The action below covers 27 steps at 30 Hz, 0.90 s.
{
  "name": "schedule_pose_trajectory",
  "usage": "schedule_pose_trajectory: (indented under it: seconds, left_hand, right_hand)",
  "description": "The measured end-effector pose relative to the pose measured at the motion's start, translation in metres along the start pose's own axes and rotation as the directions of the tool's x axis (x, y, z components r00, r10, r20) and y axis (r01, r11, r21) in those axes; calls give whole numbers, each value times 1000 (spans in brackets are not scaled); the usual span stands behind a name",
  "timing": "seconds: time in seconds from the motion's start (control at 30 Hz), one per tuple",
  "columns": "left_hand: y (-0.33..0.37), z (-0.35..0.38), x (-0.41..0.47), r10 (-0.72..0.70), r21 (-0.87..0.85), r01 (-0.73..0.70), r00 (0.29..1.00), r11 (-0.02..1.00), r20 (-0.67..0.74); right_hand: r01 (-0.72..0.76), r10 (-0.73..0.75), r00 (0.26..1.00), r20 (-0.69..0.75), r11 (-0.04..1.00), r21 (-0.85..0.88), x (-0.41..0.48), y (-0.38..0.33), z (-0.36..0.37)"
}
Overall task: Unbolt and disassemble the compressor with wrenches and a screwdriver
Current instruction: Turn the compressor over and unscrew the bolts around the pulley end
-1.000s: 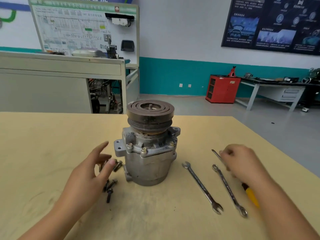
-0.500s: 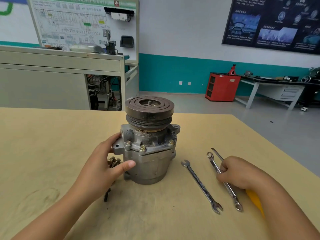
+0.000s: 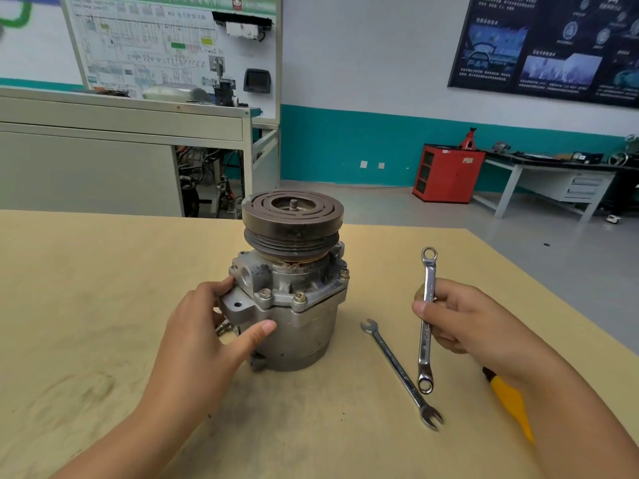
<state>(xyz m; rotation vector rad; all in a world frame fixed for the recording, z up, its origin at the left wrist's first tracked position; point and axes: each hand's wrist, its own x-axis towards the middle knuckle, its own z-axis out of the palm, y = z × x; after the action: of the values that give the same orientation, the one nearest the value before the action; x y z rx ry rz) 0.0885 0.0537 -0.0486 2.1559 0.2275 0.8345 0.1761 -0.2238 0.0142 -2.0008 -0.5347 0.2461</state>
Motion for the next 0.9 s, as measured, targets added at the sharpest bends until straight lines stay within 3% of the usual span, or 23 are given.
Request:
schedule_pose_trajectory:
  seconds: [0.13,0.33,0.47,0.53,0.63,0.7,0.73,0.9]
  left_hand:
    - [3,0,-9,24,56,-22,999,998,-29]
    - [12,-4,-16,67,89,-62,997,994,-50]
    - [17,-6,-21,89,81,-84,994,993,-57]
    - [18,-7,-24,108,86,-104,993,991,-55]
    - [18,-9,-27,111,36,-109,992,993,-56]
    - [17,-9,-26,82,-5,-82,996,997,-37]
    - [16,-8,-26,62,-15,-62,998,998,-21]
    - [8,-5,-22,-29,-46,30,999,999,18]
  right_hand:
    - [41,-37,999,-35,994,104,-2,-4,6]
    - [195,-161,963,-215,970,147,3,-4,16]
    - [123,-55,981,-185,917,380,8,-1,23]
    - [99,8,984,-180,810,578,10,-2,29]
    - [71,54,992,-112,492,868,12,-3,35]
    - [65,13,997,-72,309,949,13,0,36]
    - [87,-18,996,-86,284,955,13,0,37]
    - [147,-4,986,-164,468,872,16,-13,43]
